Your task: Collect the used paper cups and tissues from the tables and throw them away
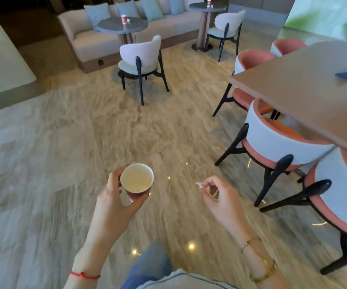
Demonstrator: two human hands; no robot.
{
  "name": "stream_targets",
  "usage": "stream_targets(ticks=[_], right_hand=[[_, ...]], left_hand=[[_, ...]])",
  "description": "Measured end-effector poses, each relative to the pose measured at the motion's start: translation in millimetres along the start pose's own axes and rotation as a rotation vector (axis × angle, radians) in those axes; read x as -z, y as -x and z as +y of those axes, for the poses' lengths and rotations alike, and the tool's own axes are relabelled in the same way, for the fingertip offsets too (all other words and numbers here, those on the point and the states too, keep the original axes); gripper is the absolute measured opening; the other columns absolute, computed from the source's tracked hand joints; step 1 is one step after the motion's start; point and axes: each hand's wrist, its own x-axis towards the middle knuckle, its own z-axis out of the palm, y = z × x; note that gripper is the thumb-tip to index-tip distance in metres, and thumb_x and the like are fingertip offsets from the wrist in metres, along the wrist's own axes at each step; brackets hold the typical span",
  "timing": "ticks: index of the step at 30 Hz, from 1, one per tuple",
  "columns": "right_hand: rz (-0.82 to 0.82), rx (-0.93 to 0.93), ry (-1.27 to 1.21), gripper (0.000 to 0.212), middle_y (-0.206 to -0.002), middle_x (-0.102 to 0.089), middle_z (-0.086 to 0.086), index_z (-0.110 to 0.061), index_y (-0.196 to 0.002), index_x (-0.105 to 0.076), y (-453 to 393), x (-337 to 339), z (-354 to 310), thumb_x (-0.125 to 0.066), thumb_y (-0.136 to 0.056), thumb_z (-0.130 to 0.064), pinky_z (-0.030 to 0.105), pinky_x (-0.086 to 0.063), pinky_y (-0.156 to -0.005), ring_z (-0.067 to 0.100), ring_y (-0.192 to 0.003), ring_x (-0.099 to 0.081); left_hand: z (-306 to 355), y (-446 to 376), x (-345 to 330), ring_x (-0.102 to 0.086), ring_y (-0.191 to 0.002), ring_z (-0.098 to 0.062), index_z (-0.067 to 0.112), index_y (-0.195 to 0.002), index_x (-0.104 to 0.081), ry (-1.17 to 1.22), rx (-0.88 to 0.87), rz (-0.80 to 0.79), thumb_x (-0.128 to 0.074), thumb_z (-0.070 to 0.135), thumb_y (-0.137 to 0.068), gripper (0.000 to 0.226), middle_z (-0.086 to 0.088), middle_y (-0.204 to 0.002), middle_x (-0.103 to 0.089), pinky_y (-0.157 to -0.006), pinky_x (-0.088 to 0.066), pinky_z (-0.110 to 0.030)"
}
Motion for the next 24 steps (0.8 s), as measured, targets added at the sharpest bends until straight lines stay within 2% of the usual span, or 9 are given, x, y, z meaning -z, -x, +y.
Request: stream_targets(ticks=[4, 10, 17, 20, 24], right_hand=[[0.002, -0.025, -0.015, 0.011, -0.079, -0.058, -0.014, -0.028, -0.085, -0.057, -79.8, -21.5, 24.0, -0.067, -0.087, -0.025, 0.01, -0.043, -0.061, 0.003, -0.075, -0.056], [0.04, -0.06, -0.022, 0.01, -0.08, -0.058, -0.012, -0.026, -0.086, -0.058, -227.0, -46.9, 47.1, -0.068, -0.087, -0.023, 0.013, -0.044, -0.064, 0.004, -0.074, -0.057], [0.141, -0.053, -0.002, 0.012, -0.076, -0.057, -0.012, -0.023, -0.085, -0.059, -423.6, -48.2, 52.0, -0.069, -0.086, -0.018, 0.011, -0.04, -0.062, 0.006, -0.068, -0.055], [0.185, -0.086, -0.015, 0.013, -0.075, -0.054, -0.014, -0.025, -0.084, -0.058, -485.0, -48.1, 64.5, -0.069, -0.087, -0.018, 0.01, -0.038, -0.062, 0.007, -0.07, -0.054], [0.18, -0.154, -0.004, 0.013, -0.079, -0.057, -0.012, -0.026, -0.088, -0.058, -557.3, -47.2, 90.2, -0.07, -0.086, -0.021, 0.012, -0.041, -0.065, 0.005, -0.075, -0.056]], left_hand=[[-18.8, -85.7, -32.0, -0.061, -0.096, -0.01, 0.026, -0.127, -0.045, -0.015, -0.009, -0.035, -0.086, 0.034, -0.065, 0.075, 0.018, -0.113, -0.056, -0.072, -0.043, -0.01], [-38.3, -241.9, -69.2, -0.06, -0.097, -0.008, 0.026, -0.127, -0.045, -0.007, -0.046, -0.058, -0.085, 0.034, -0.067, 0.073, 0.017, -0.113, -0.056, -0.074, -0.044, -0.012], [-31.7, -450.2, -106.0, -0.058, -0.1, -0.001, 0.036, -0.125, -0.043, 0.039, -0.133, -0.135, -0.083, 0.037, -0.068, 0.069, 0.035, -0.112, -0.051, -0.076, -0.045, -0.014], [-30.2, -522.4, -127.3, -0.059, -0.1, -0.003, 0.036, -0.125, -0.042, 0.037, -0.148, -0.189, -0.082, 0.04, -0.069, 0.069, 0.035, -0.113, -0.051, -0.075, -0.043, -0.011], [-32.3, -606.9, -161.0, -0.059, -0.1, -0.004, 0.031, -0.126, -0.044, 0.032, -0.149, -0.239, -0.084, 0.034, -0.069, 0.07, 0.03, -0.111, -0.052, -0.075, -0.041, -0.002]])
